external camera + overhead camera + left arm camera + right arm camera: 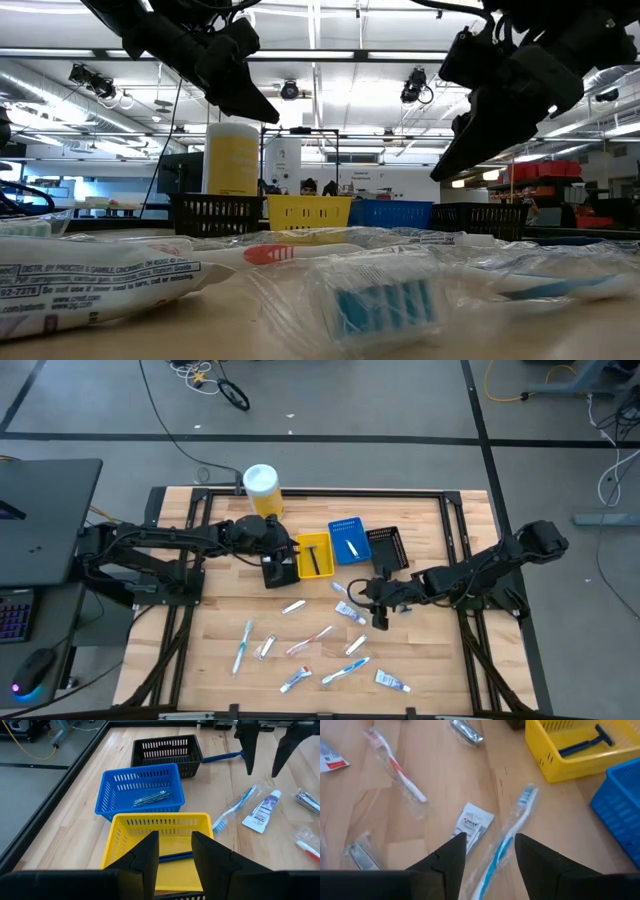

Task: Pick & Place Travel size toiletries
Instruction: Put the blue toothbrush into the right black basket

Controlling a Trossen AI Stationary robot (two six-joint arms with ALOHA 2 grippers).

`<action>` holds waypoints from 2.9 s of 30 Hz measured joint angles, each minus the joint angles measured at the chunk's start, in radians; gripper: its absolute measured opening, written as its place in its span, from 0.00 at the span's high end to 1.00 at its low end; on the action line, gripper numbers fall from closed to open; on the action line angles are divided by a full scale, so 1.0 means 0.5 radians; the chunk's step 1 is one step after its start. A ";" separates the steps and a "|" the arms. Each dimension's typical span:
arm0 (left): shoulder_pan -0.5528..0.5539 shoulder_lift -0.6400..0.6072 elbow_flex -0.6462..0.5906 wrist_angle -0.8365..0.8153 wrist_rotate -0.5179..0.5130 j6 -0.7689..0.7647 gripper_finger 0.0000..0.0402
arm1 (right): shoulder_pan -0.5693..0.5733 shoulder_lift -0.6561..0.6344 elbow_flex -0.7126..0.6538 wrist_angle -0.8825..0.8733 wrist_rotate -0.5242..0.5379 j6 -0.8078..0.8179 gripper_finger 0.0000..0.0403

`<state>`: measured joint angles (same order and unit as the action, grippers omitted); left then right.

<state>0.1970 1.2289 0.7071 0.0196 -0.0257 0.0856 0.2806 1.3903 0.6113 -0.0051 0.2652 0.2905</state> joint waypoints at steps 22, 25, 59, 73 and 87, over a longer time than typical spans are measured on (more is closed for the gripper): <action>0.000 0.000 0.000 -0.008 0.001 0.010 0.69 | -0.068 0.549 -0.116 0.497 0.099 0.233 0.56; -0.001 0.000 0.000 -0.008 0.000 0.010 0.69 | -0.086 0.555 -0.078 0.434 0.095 0.257 0.57; 0.000 0.000 0.000 0.003 0.000 0.028 0.69 | -0.435 -0.679 -0.051 -0.657 0.578 0.502 0.85; 0.000 0.000 0.000 0.004 -0.001 0.166 0.69 | -1.121 -0.505 -0.051 -0.988 -0.057 0.463 0.85; 0.000 0.000 0.000 0.003 -0.001 0.166 0.69 | -1.257 -0.398 -0.038 -0.848 -0.206 0.015 0.71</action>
<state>0.1968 1.2289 0.7071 0.0211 -0.0261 0.1688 -0.3477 1.1915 0.5921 -0.4291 0.1622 0.2982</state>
